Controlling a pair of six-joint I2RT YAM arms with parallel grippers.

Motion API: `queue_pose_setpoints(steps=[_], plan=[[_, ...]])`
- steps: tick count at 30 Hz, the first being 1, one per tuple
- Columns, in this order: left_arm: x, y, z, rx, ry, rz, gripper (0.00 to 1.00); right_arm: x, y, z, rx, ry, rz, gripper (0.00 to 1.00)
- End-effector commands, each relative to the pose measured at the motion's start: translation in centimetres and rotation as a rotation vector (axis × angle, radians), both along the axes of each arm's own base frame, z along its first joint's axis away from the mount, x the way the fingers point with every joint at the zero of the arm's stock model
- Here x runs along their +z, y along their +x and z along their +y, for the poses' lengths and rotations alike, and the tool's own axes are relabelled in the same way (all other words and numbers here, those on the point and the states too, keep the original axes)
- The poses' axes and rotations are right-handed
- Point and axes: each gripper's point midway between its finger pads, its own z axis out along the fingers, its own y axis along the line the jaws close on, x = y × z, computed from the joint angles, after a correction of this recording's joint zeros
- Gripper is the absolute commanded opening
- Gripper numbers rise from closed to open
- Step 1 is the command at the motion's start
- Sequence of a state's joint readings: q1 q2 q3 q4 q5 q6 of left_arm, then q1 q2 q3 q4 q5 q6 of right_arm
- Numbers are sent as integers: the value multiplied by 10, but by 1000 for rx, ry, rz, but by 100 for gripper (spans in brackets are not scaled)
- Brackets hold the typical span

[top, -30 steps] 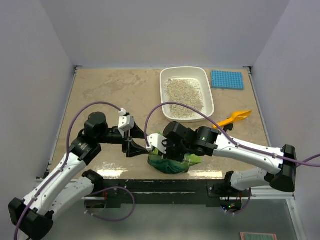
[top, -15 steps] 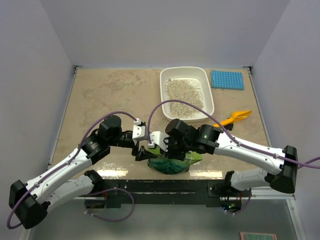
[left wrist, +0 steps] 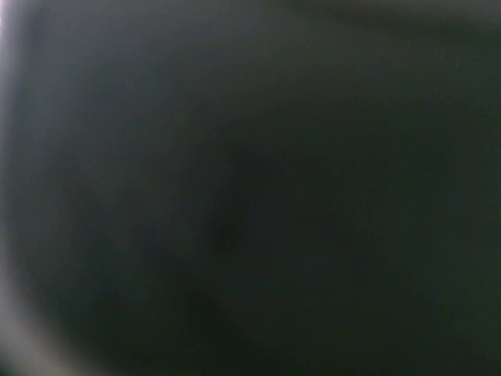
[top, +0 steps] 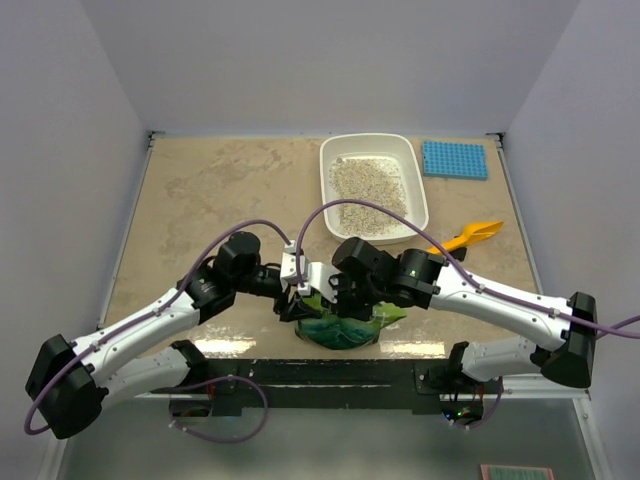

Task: Fill the litter box with clean litter

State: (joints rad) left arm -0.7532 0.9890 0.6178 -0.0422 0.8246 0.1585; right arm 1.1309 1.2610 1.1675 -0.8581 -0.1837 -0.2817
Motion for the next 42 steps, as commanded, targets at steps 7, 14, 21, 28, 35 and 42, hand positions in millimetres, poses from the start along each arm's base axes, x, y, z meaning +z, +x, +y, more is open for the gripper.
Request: queue_pose_setpoints(steps=[7, 14, 21, 28, 35, 42], plan=[[-18, 8, -2, 25, 47, -11, 0, 51, 2, 13, 26, 190, -72, 0], [-13, 30, 10, 142, 104, -100, 0, 77, 25, 6, -97, 252, -196, 34], [6, 41, 27, 199, 123, -201, 0, 131, 33, -11, -152, 347, -303, 52], [12, 39, 43, 212, 127, -290, 0, 110, 38, -26, -124, 249, -357, 56], [25, 31, 54, 203, 155, -320, 0, 65, 29, -38, -26, 144, -335, 58], [27, 17, 52, 161, 101, -295, 0, 51, 38, -33, 50, 175, -363, 59]])
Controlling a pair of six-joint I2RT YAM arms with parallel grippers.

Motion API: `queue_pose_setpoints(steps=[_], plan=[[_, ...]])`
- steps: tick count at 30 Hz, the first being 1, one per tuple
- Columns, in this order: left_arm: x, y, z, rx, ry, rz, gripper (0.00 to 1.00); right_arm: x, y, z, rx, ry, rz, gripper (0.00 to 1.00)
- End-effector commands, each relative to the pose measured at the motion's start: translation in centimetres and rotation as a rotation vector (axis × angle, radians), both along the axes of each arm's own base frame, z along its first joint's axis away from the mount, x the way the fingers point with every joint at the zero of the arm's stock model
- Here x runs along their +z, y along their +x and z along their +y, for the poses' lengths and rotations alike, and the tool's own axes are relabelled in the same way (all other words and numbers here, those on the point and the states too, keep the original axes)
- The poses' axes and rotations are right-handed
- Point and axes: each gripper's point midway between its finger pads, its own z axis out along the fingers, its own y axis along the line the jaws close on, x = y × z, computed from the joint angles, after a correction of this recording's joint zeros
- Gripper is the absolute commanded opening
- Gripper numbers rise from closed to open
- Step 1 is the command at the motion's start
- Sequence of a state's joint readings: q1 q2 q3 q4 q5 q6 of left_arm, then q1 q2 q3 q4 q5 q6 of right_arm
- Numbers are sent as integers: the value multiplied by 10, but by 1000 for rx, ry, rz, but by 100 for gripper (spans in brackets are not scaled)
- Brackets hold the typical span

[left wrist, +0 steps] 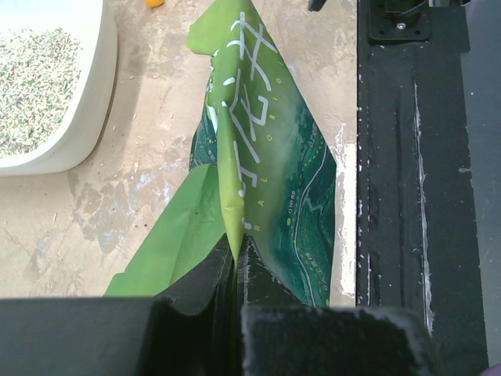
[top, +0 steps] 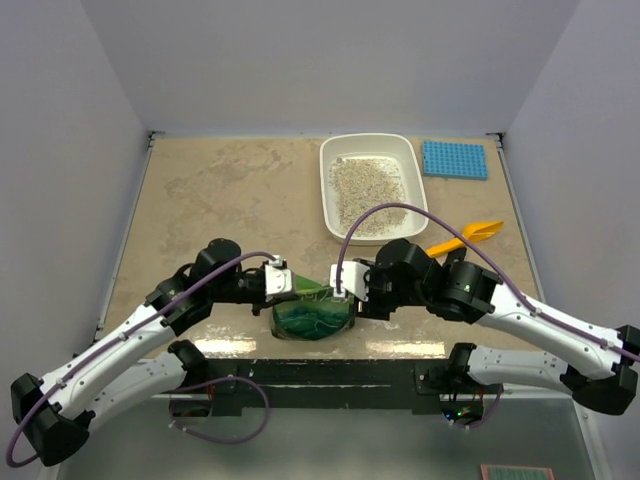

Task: Fill the litter box with clean litter

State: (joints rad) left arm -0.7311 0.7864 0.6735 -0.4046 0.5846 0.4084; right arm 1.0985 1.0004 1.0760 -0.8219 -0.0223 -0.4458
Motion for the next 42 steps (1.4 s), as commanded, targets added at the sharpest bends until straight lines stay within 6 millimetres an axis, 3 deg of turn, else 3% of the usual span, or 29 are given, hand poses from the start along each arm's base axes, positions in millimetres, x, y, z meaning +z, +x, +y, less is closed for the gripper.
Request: queue_pose_setpoints(steps=[1, 7, 14, 18, 28, 30, 31, 32, 33, 39, 42], plan=[[23, -1, 1, -8, -64, -64, 0, 9, 8, 11, 89, 76, -55, 59], [32, -8, 3, -29, -106, -93, 0, 9, 15, 18, 132, 103, -38, 58], [34, -12, 1, -48, -131, -105, 0, 5, 6, 35, 209, 136, 46, 55], [36, -12, 1, -48, -139, -114, 0, -7, 4, 43, 225, 128, 88, 55], [38, -10, 2, -30, -149, -123, 0, -33, -10, 57, 280, 134, 212, 42], [39, -10, 1, -33, -147, -119, 0, -38, -10, 57, 270, 130, 222, 33], [38, -10, 1, -34, -146, -114, 0, -39, -7, 58, 262, 131, 215, 8], [38, -10, 0, -38, -145, -110, 0, -39, -5, 57, 254, 126, 211, 0], [37, -10, -1, -39, -145, -104, 0, -41, -5, 56, 247, 115, 211, 0], [34, -16, -15, -119, -147, -21, 31, -38, -3, 52, 232, 108, 195, 0], [32, -16, -23, -144, -148, 25, 36, -33, -4, 50, 234, 127, 181, 0]])
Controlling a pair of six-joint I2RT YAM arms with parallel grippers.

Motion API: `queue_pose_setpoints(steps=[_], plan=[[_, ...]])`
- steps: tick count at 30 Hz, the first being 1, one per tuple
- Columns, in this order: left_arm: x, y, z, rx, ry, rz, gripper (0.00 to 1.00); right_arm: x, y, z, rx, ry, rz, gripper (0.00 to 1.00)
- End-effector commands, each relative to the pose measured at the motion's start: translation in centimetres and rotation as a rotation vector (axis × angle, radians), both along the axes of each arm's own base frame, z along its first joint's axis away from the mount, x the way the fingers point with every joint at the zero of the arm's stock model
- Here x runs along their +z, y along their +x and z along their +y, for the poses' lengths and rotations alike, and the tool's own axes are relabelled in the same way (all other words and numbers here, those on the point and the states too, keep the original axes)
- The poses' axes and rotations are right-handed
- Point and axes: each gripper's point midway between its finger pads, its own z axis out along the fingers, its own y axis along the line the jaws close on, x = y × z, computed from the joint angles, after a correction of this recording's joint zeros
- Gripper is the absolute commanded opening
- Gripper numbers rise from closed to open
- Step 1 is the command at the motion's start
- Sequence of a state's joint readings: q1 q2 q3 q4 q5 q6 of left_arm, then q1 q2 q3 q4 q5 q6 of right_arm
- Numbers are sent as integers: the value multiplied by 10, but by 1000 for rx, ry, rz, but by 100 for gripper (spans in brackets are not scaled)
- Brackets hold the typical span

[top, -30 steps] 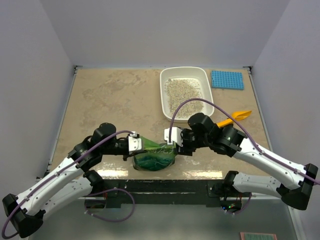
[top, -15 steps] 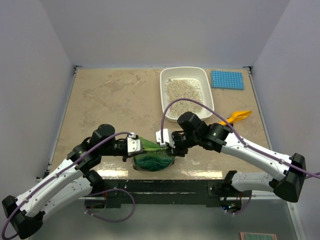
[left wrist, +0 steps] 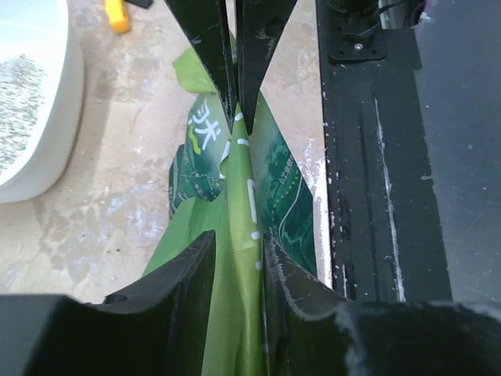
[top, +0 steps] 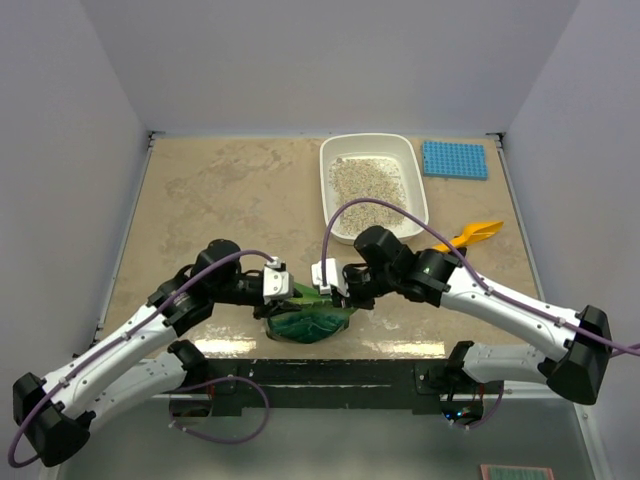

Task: Fill the litter box with clean litter

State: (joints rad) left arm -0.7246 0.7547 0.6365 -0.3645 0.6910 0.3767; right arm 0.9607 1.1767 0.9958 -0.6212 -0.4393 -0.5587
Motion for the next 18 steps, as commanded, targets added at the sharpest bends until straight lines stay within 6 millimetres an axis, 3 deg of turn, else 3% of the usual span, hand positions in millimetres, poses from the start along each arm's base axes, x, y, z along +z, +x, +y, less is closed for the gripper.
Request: queue_pose_setpoints(steps=[1, 5, 8, 10, 12, 17, 18], plan=[[28, 2, -20, -74, -83, 2, 37, 11, -2, 0, -2, 46, -16, 0], [24, 7, -28, -87, -85, 29, 38, 18, -3, -2, -2, 66, -29, 0], [8, 14, -31, -58, -53, 61, 37, 22, -3, -2, -7, 77, -38, 0], [-6, 18, -30, -29, -26, 83, 23, 24, -3, -3, -9, 84, -43, 0], [-16, 21, -29, -11, 3, 110, 0, 26, -3, -3, -11, 87, -47, 0], [-18, 32, -22, 60, 34, 59, 0, 28, 5, -4, -68, 84, -53, 0], [-14, 34, -21, 69, 29, 44, 0, 35, 17, -6, -133, 93, -96, 7]])
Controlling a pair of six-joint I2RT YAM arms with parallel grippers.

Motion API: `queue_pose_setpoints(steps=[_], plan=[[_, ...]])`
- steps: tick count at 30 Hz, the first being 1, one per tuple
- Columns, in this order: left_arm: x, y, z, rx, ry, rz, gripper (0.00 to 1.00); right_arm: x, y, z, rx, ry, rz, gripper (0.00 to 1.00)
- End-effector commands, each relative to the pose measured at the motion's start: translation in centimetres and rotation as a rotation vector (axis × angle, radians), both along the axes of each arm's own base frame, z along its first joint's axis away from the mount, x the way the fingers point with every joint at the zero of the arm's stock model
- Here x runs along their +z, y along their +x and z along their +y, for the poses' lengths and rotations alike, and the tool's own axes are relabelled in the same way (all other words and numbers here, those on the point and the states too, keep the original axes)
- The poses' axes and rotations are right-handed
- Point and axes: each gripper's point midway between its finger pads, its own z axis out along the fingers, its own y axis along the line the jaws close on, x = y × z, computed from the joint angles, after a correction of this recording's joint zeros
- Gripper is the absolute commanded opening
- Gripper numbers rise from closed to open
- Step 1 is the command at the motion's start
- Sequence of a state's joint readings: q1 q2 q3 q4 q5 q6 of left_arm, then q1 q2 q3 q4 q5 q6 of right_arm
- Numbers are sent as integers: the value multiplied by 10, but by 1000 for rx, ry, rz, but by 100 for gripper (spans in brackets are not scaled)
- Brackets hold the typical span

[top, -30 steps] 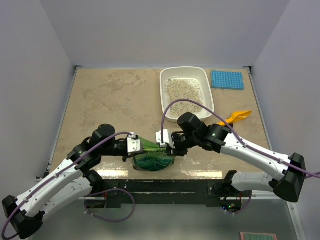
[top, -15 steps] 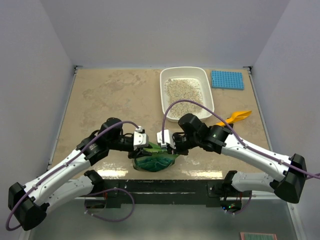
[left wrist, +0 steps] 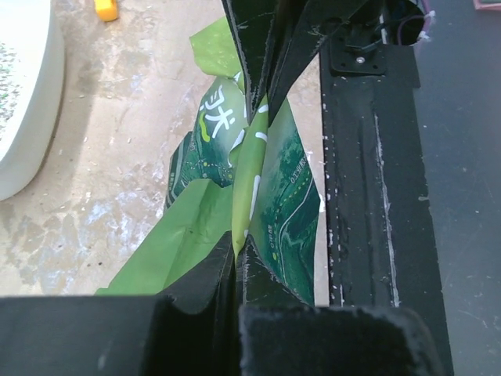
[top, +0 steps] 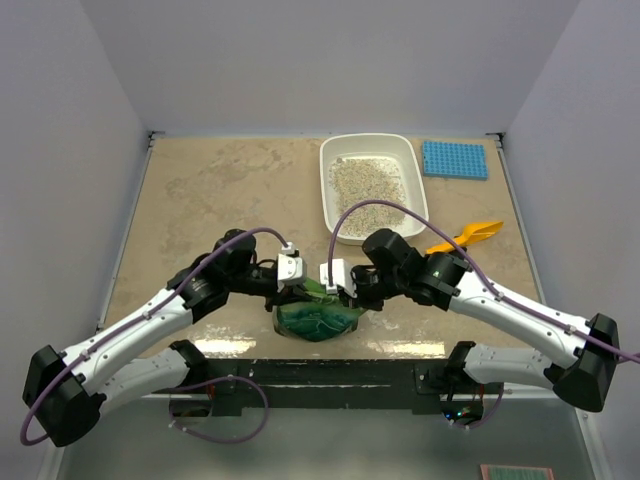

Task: Fill the litter box with clean litter

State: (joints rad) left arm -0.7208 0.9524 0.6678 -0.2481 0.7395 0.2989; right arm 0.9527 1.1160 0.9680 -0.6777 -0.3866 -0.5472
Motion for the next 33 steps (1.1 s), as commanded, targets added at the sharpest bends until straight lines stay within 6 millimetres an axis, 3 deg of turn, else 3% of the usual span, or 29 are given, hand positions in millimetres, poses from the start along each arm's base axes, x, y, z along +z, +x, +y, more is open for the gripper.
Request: queue_pose_setpoints(steps=[1, 2, 3, 5, 6, 9, 10, 12, 14, 16, 17, 19, 20, 21, 22, 23, 25, 26, 28, 33], plan=[[2, 21, 5, 91, 20, -98, 0, 41, 25, 14, -121, 137, -110, 10], [9, 22, 5, 97, 6, -118, 0, 46, 30, 12, -168, 145, -113, 17], [10, 23, 6, 105, 6, -126, 0, 58, 47, 7, -263, 159, -175, 32], [10, 25, 8, 118, 18, -134, 0, 84, 59, -4, -389, 229, -222, 40], [9, 25, 9, 121, 25, -130, 0, 103, 67, -10, -462, 282, -257, 54], [9, 24, 10, 128, 18, -130, 0, 156, 96, -55, -823, 400, -349, 74], [10, 24, 10, 125, 9, -135, 0, 168, 110, -84, -1008, 401, -406, 78], [15, 24, 9, 129, -12, -147, 0, 177, 123, -104, -1169, 380, -379, 81], [18, 25, 8, 132, -18, -151, 0, 162, 150, -125, -1386, 308, -326, 77], [20, 25, 8, 132, -24, -148, 0, 158, 163, -150, -1534, 264, -276, 69], [22, 25, 7, 136, -29, -153, 0, 146, 178, -168, -1632, 270, -195, 65], [23, 27, 8, 156, -30, -152, 0, 131, 189, -186, -1697, 299, -102, 58], [24, 28, 8, 160, -35, -155, 0, 121, 198, -212, -1783, 321, -61, 56], [25, 29, 9, 171, -38, -149, 0, 101, 200, -216, -1788, 318, 6, 53], [24, 30, 9, 177, -37, -146, 0, 89, 202, -227, -1822, 322, 42, 53], [24, 29, 8, 177, -36, -141, 0, 79, 203, -255, -1918, 341, 69, 55], [24, 31, 10, 198, -35, -137, 0, 55, 196, -277, -1996, 359, 115, 62], [25, 31, 10, 201, -37, -135, 0, 48, 192, -304, -2085, 388, 125, 63], [25, 29, 9, 198, -49, -122, 0, 33, 181, -321, -2140, 436, 169, 66], [29, 24, 9, 194, -73, -105, 0, -7, 166, -324, -2185, 524, 296, 63]])
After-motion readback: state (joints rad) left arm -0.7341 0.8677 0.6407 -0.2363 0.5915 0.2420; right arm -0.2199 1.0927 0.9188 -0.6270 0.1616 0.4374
